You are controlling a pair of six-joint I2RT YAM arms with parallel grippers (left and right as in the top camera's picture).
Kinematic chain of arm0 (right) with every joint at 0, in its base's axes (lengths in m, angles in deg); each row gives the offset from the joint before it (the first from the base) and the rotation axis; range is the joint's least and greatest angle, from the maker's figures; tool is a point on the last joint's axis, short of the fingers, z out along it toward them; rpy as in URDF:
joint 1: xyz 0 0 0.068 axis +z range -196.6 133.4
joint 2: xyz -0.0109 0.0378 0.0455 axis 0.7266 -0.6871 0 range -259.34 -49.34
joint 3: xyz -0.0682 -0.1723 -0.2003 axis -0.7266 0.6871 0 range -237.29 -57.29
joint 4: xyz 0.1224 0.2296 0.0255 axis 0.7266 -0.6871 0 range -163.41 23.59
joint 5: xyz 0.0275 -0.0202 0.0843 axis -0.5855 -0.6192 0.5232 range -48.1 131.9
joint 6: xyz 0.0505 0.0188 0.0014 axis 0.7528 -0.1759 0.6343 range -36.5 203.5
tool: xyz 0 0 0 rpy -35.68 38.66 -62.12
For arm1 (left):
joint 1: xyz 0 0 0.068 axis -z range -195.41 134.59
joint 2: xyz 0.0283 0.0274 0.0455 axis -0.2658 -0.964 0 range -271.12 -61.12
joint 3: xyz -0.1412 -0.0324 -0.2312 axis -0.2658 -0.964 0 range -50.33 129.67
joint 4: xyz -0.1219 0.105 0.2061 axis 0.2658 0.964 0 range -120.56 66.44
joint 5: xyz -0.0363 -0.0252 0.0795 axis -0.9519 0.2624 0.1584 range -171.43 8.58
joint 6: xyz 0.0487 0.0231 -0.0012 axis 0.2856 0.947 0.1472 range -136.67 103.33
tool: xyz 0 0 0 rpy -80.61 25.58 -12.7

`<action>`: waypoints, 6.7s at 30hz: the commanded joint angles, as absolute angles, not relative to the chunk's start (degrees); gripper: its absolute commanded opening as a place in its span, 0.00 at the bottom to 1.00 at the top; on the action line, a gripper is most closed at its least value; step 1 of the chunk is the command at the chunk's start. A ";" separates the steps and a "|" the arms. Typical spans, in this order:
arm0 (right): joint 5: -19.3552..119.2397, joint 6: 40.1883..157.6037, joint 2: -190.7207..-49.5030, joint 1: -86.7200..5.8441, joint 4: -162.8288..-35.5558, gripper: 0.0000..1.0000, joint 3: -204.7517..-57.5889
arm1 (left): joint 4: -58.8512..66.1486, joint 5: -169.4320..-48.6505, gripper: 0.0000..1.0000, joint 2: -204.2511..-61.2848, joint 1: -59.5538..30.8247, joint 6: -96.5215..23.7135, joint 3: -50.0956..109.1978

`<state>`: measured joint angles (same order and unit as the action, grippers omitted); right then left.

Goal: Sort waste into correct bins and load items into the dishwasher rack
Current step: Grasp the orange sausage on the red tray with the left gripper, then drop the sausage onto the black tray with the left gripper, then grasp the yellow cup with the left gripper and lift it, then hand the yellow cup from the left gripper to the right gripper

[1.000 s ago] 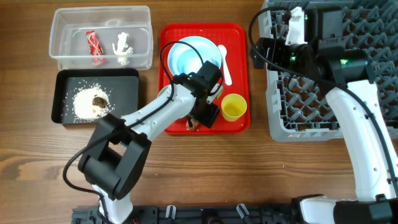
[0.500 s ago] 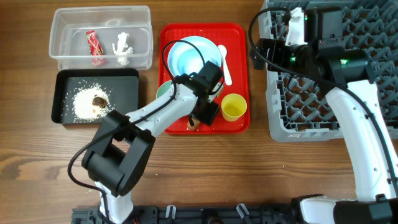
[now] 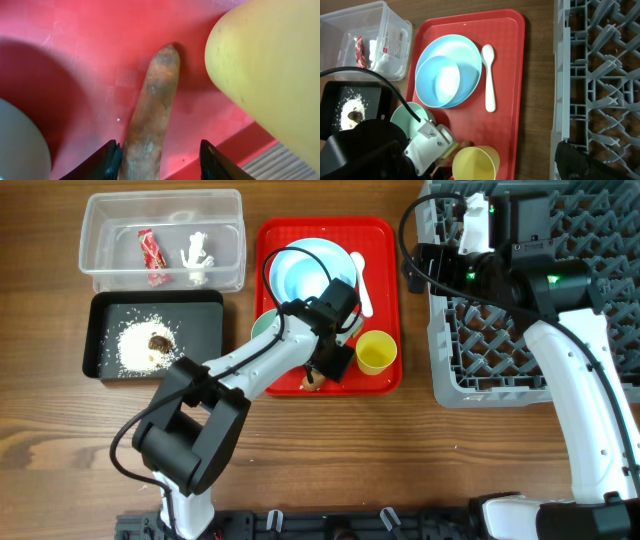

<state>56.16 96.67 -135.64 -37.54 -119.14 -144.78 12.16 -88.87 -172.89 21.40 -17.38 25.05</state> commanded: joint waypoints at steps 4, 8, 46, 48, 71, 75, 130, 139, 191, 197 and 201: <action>55.18 95.51 -136.03 -37.61 -119.31 1.00 -145.67 | 11.18 -90.33 0.45 -174.39 21.86 -17.07 23.13; 55.18 95.49 -136.03 -37.61 -119.33 1.00 -145.67 | 11.16 -90.33 0.29 -174.39 21.86 -17.07 23.08; 55.16 95.46 -136.03 -37.61 -117.21 1.00 -145.67 | 30.98 -82.68 0.04 -162.40 -19.40 -43.17 34.47; 55.13 95.44 -136.03 -37.61 -117.15 1.00 -145.67 | 28.18 -80.85 0.04 -162.40 -21.39 -45.31 30.49; 55.18 94.13 -136.03 -37.61 -116.91 1.00 -145.67 | 15.42 -83.71 0.54 -154.85 -22.46 -44.57 23.15; 55.18 94.15 -136.03 -37.61 -116.47 1.00 -145.67 | 14.17 -91.60 0.65 -148.45 -18.20 -34.99 25.64; 76.38 84.99 -136.93 -37.61 -111.77 1.00 -145.67 | -4.36 -137.26 0.04 -160.62 -4.82 -46.56 31.45; 108.95 81.65 -142.26 -37.39 -93.04 1.00 -145.67 | -20.54 -164.73 0.04 -160.65 -13.59 -56.39 31.45; 113.27 88.10 -147.38 -32.84 -80.97 0.50 -143.95 | -20.95 -161.69 0.10 -160.67 -9.79 -56.30 31.43; 113.23 89.52 -147.38 -37.91 -82.81 0.48 -143.95 | -20.95 -161.65 0.11 -160.67 -9.79 -56.11 31.43; 109.62 89.50 -147.38 -43.05 -88.08 0.48 -143.95 | -20.93 -160.58 0.13 -160.67 -9.79 -56.13 31.43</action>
<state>112.53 89.08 -146.64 -39.62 -85.35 -144.62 -20.75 -161.59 -161.50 -9.79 -56.24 31.06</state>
